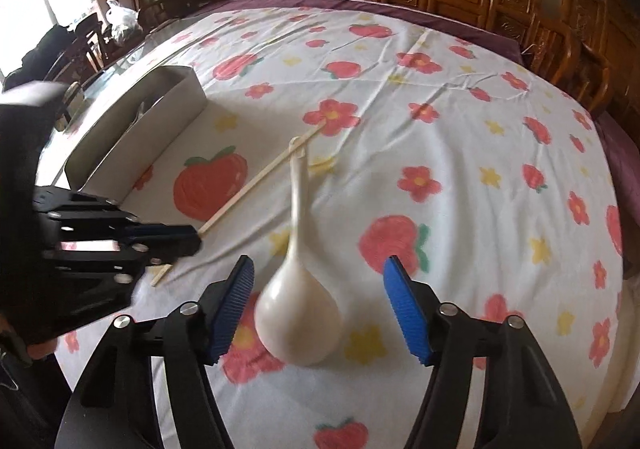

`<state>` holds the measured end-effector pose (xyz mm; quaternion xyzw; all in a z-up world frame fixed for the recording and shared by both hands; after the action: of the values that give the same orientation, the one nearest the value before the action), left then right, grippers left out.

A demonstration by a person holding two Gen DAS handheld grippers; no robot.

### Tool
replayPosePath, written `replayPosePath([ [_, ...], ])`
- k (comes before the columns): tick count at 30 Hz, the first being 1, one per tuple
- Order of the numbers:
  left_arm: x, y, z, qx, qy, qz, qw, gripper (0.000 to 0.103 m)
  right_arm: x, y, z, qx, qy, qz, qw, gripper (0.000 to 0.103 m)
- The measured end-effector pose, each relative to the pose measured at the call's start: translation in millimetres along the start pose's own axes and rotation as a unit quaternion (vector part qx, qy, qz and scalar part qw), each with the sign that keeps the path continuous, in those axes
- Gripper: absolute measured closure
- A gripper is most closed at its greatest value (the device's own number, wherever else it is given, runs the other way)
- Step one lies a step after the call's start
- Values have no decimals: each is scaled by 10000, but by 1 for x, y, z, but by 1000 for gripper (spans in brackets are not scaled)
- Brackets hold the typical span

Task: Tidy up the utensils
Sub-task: 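Grasp the white plastic spoon with the right tool while the left tool grasps the chopstick, then lift the chopstick with the left tool while the right tool lifts the white spoon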

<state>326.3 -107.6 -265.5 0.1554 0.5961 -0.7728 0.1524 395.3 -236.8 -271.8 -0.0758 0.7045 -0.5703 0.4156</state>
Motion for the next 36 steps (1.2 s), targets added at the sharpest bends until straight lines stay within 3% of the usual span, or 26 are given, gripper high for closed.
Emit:
replayPosePath([
  [6,-5,-25,-12,-120,117,195,9997,99,-12,29,-17,-44,-195,-323,9993,56],
  [8,-5,-30,-15,-127,94,205,9997,99,-13,37,-18,-4,-208,-439,9988,69],
  [13,-5,-39,-21,-134,85,254,9996,99,-17,49,-17,143,-239,-623,9977,76],
  [16,-6,-46,-23,-128,72,305,9994,99,-17,49,-16,254,-248,-715,9968,91],
  [25,-10,-70,-25,-85,80,508,9986,99,-11,32,-12,347,93,-580,9977,92],
  [36,-13,-103,-50,-172,-75,784,9967,99,-46,-5,-46,303,-21,-110,9995,92],
])
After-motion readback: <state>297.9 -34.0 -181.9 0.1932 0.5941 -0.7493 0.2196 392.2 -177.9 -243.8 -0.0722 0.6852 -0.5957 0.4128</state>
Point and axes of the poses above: each gripper's, at about its wrist camera, not at the fingertips, and y roughly the way its jaws point, z to its right, x to its underside, the point moved 5 cm from there along y, roughly the way its jaws point, and after that the axes turned 10 degrees about -y, right-handed, at the moved point
